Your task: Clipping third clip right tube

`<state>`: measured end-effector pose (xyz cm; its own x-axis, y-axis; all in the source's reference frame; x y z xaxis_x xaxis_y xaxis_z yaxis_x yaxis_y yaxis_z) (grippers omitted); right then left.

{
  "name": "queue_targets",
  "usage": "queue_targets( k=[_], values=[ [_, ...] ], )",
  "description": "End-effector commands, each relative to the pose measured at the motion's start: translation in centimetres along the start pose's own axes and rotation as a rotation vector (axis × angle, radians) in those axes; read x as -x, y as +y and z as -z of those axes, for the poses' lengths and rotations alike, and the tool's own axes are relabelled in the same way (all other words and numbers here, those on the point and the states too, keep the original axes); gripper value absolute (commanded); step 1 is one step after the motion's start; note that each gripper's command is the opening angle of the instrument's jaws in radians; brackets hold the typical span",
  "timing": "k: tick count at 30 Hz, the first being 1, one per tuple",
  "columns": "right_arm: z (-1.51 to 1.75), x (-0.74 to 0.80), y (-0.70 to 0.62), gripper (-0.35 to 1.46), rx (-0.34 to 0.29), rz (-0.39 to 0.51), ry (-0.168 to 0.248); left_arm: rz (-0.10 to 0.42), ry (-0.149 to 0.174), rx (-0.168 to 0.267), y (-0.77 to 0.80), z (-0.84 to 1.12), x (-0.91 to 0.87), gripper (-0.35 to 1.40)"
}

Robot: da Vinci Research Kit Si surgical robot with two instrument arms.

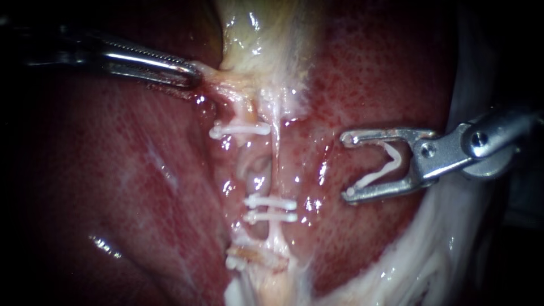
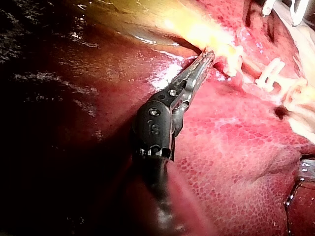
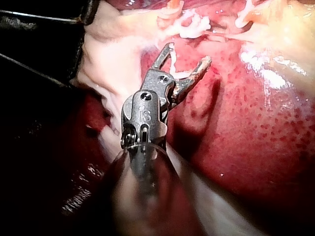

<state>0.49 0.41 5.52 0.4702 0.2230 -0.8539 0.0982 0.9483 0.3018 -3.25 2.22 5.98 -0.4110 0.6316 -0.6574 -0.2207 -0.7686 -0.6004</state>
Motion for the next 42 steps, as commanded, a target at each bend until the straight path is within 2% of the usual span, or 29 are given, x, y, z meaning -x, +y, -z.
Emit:
queue_targets(
  k=[1,4,9,13,15,21,32,36,40,42],
  values=[
    [-0.01,-0.01,0.0,0.5,-0.001,0.0,0.001,0.002,0.0,0.001,0.02,0.04,-0.03,-0.35],
    [0.0,-0.02,0.0,0.5,-0.001,0.0,0.001,0.007,0.0,0.01,0.06,0.19,-0.12,-0.35],
    [-0.01,-0.03,-0.01,0.5,-0.01,0.0,0.004,0.015,0.008,-0.004,0.11,0.47,-0.27,-0.35],
    [-0.05,-0.07,-0.01,0.5,-0.018,-0.001,0.013,0.019,0.009,-0.014,0.15,0.6,-0.35,-0.35],
    [-0.1,-0.09,0.0,0.5,-0.025,-0.008,0.029,0.021,0.01,-0.018,0.18,0.62,-0.38,-0.35],
    [-0.4,-0.11,0.05,0.5,-0.039,-0.109,0.072,0.022,0.013,-0.02,0.2,0.6,-0.39,-0.35],
    [-1.3,0.12,0.25,0.5,-0.064,-0.274,0.094,0.028,0.013,-0.02,0.2,0.59,-0.39,-0.35],
    [-1.52,0.22,0.34,0.5,-0.086,-0.342,0.143,0.028,0.013,-0.02,0.2,0.59,-0.39,-0.35],
    [-1.66,0.24,0.39,0.5,-0.111,-0.402,0.19,0.028,0.013,-0.02,0.2,0.59,-0.39,-0.35],
    [-1.7,0.22,0.41,0.5,-0.133,-0.447,0.235,0.028,0.013,-0.02,0.2,0.59,-0.39,-0.35]
  ],
)
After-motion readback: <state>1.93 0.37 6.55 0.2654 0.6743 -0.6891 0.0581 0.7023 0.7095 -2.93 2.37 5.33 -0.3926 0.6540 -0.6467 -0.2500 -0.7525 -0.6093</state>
